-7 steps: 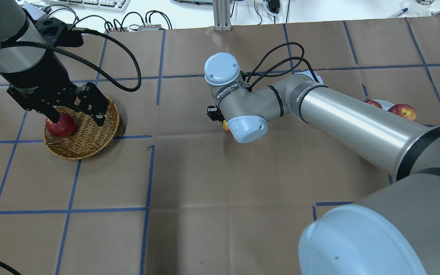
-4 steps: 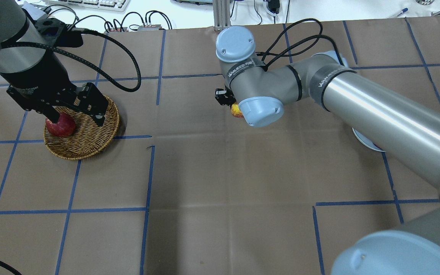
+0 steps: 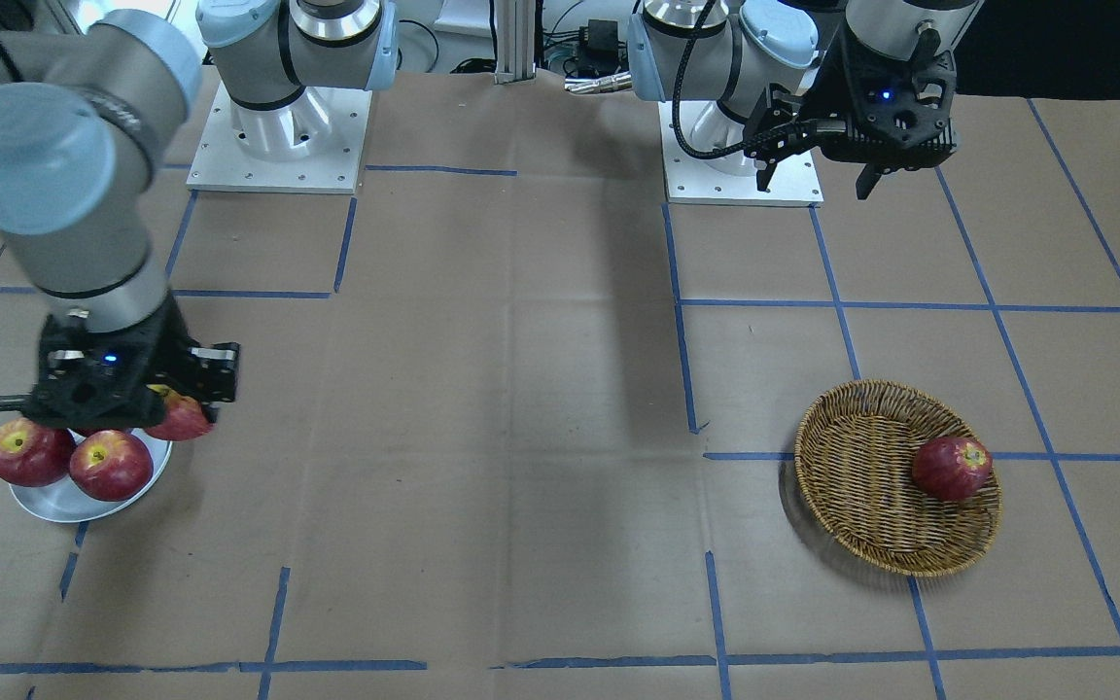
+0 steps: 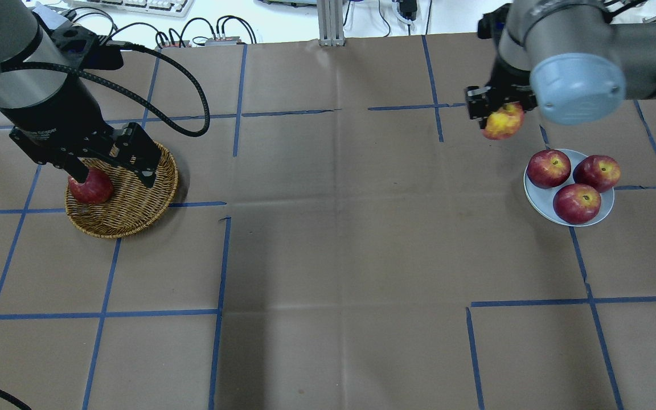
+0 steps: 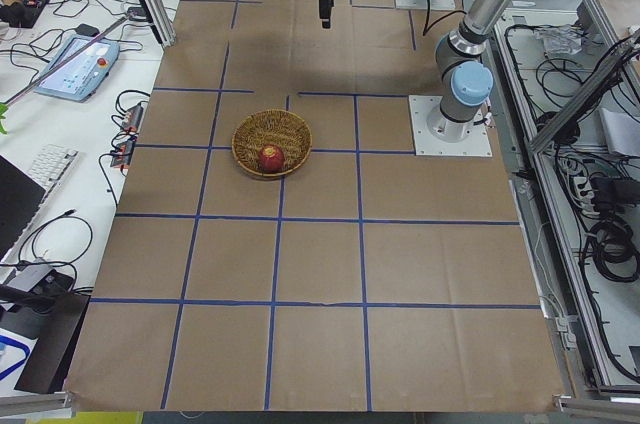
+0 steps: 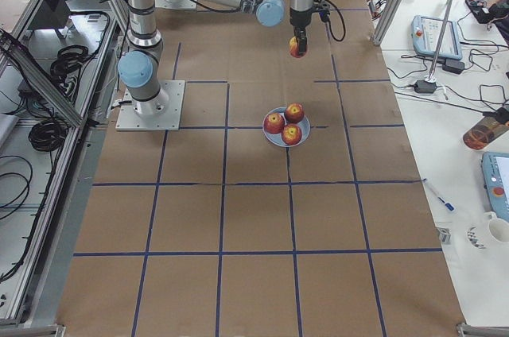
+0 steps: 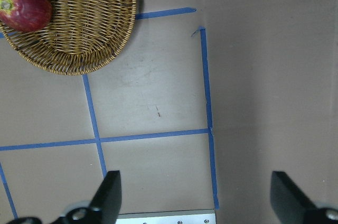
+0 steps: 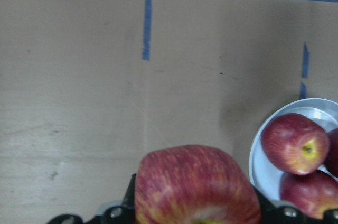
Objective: Transfer apple from basket to plate
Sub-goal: 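Lift the apple with the right gripper and carry it onto the white plate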
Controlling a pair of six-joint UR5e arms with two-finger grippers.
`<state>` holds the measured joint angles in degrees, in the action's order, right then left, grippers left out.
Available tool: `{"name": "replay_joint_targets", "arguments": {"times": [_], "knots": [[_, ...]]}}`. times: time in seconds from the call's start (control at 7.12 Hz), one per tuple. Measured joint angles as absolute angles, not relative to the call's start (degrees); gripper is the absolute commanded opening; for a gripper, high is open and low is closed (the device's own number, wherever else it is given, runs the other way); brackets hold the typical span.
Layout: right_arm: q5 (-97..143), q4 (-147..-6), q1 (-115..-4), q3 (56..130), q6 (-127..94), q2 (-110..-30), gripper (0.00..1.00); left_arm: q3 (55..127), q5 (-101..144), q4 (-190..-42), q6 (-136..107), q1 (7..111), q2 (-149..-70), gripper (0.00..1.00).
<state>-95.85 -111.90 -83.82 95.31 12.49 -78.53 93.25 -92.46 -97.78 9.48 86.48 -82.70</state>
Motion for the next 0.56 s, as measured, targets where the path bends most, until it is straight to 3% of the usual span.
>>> {"name": "replay_joint_targets", "arguments": {"times": [0.56], "knots": [[-92.18,-115.55,-66.35,101.51,36.86,-78.60,0.62,93.88,-92.32,-97.38,9.49,86.46,-82.60,0.99]]}}
